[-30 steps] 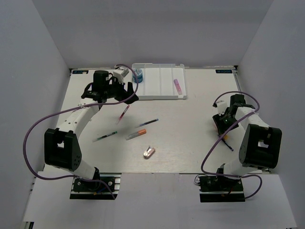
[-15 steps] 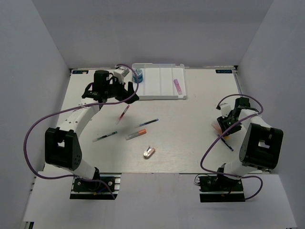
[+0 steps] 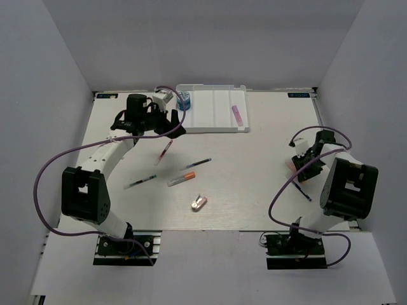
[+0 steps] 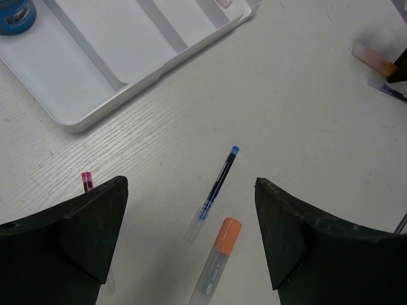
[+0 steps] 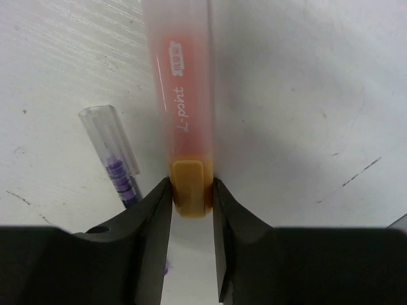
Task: Sort the stationery into containers
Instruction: Pick up the pen from the center of the board.
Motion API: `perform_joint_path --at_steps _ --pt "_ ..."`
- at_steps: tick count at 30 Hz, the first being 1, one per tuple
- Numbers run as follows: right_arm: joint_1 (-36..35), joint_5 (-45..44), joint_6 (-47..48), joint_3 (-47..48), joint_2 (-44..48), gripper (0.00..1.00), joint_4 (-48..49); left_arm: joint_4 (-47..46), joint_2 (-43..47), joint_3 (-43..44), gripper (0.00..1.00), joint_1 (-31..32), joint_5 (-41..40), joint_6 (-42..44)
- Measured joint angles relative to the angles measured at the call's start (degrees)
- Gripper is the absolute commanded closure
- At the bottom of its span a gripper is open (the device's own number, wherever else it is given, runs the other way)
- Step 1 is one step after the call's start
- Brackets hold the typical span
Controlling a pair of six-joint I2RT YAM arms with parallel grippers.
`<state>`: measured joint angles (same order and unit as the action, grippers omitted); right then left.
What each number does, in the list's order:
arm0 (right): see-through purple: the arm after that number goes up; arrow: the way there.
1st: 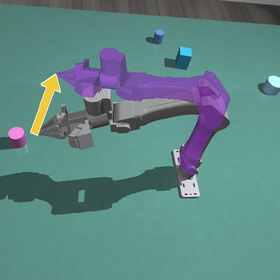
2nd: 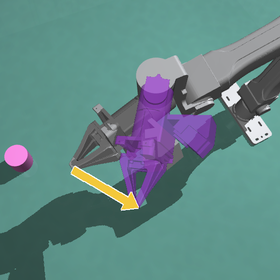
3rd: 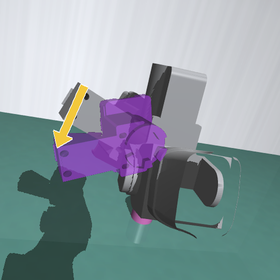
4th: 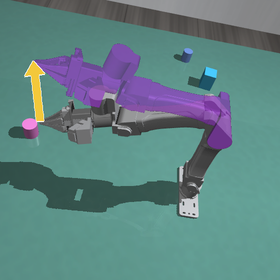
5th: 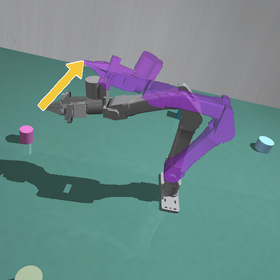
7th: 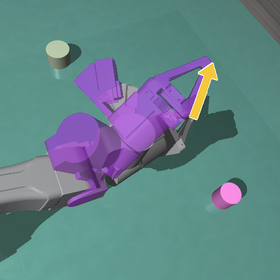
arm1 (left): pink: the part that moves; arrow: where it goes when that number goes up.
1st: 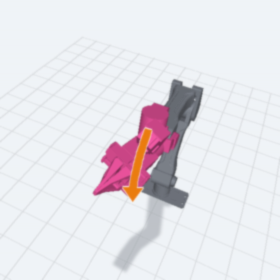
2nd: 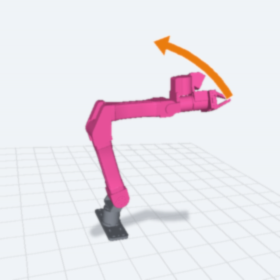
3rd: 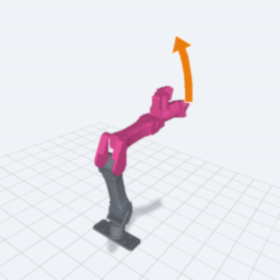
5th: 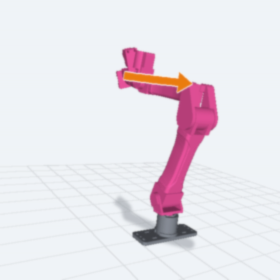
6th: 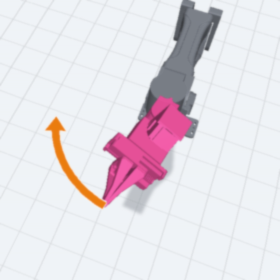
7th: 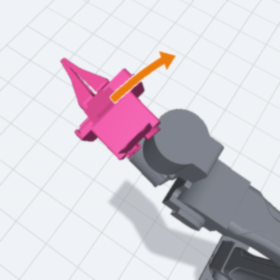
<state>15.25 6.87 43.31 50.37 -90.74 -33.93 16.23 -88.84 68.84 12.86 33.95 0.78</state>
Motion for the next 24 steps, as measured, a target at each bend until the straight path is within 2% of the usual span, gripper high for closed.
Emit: perform_joint_path --at_steps 1,3,8,12,16,19,24 --pt "0.13 0.17 0.07 0.33 -0.22 0.82 0.09 -0.04 0.00 0.00 0.11 0.00 0.09 0.00" --pt "0.42 0.79 0.59 0.96 -0.79 0.99 -0.07 -0.66 0.00 -0.04 0.12 -0.02 0.81 -0.57" --pt "0.90 3.08 0.61 3.26 -1.40 1.00 -2.03 -2.73 0.09 -1.20 0.14 0.02 3.23 0.94" --pt "0.90 8.74 -0.76 14.97 -2.86 1.00 -10.10 -1.25 -1.42 4.42 0.18 0.26 6.97 7.45" --pt "0.39 18.40 -1.88 27.06 -2.80 1.00 -14.62 -2.05 -3.10 10.82 0.23 1.75 11.15 16.13" --pt "-1.57 25.31 -3.06 28.24 -1.03 1.00 -19.02 -1.53 -3.52 13.14 0.23 6.27 13.07 25.22" --pt "-6.97 35.45 -4.07 28.52 -2.80 1.00 -28.46 -2.14 -3.15 10.29 0.26 19.02 13.27 42.56"
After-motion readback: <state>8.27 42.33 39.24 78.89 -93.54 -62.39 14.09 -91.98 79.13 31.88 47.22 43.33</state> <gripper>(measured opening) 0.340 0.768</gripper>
